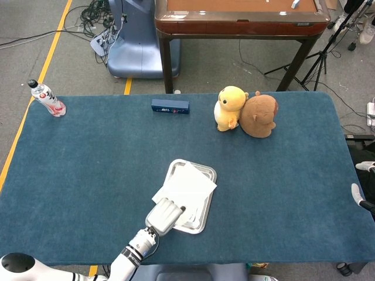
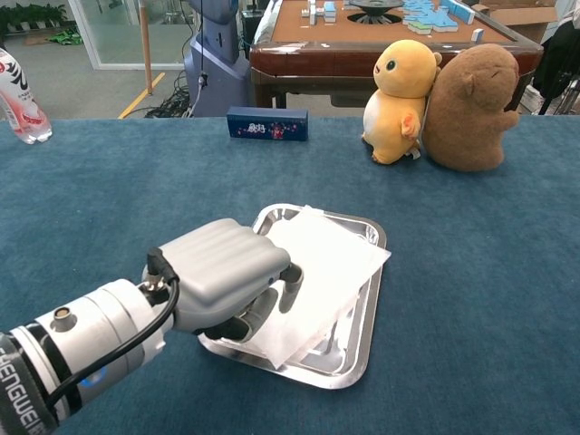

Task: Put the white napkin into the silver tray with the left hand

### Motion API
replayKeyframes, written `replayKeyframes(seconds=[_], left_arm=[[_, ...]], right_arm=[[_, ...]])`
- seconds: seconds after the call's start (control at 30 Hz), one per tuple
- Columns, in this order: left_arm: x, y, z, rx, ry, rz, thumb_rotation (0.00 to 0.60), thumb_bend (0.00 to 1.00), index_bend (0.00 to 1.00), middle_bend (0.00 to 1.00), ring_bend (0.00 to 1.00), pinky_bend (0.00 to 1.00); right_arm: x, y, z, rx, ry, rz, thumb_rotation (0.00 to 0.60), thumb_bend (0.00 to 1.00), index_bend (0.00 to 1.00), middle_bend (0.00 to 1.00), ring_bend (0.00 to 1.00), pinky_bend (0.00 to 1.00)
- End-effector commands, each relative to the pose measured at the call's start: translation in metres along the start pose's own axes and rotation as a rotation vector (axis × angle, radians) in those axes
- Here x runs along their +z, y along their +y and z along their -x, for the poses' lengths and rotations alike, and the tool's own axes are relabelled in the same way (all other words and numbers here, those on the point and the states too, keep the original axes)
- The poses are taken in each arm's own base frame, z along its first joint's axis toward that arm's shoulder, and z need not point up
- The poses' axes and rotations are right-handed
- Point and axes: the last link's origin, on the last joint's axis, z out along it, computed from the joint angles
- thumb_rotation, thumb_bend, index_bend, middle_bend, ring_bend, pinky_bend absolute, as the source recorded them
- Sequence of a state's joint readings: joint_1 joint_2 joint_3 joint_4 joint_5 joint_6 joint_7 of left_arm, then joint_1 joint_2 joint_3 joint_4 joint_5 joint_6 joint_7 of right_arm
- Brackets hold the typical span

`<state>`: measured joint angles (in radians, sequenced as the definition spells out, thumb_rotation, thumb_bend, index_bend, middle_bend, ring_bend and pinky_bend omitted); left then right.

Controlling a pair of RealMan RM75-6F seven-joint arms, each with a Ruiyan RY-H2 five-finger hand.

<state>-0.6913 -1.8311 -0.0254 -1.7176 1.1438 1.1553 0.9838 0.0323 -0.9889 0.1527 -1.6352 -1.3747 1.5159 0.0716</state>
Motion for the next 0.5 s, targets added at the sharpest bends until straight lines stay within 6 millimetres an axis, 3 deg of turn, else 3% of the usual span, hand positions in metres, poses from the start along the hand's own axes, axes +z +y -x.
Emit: replayKeyframes(seconds=[0.03,0.33,0.5], left_arm=[[0.000,0.000,0.000,0.001,-0.001,0.005,0.600,0.73,0.34,0.93,0.64,0.66],[-0.001,-0.004,-0.003,-0.009,0.011,0.009,0.600,0.72,0.26,0.93,0.64,0.67],[0.000,-0.012,-0.007,0.015,0.006,0.026,0.600,0.72,0.24,0.84,0.57,0.67]], right_arm=[[0.000,0.000,0.000,0.001,0.001,0.001,0.600,0.39,0.33,0.31,0.16,0.30],[0.000,0.001,0.000,0.002,0.000,0.002,0.600,0.39,0.33,0.31,0.16,0.30],[0.001,0.001,0.000,0.003,-0.001,0.004,0.600,0.39,0.33,0.31,0.16,0.30]])
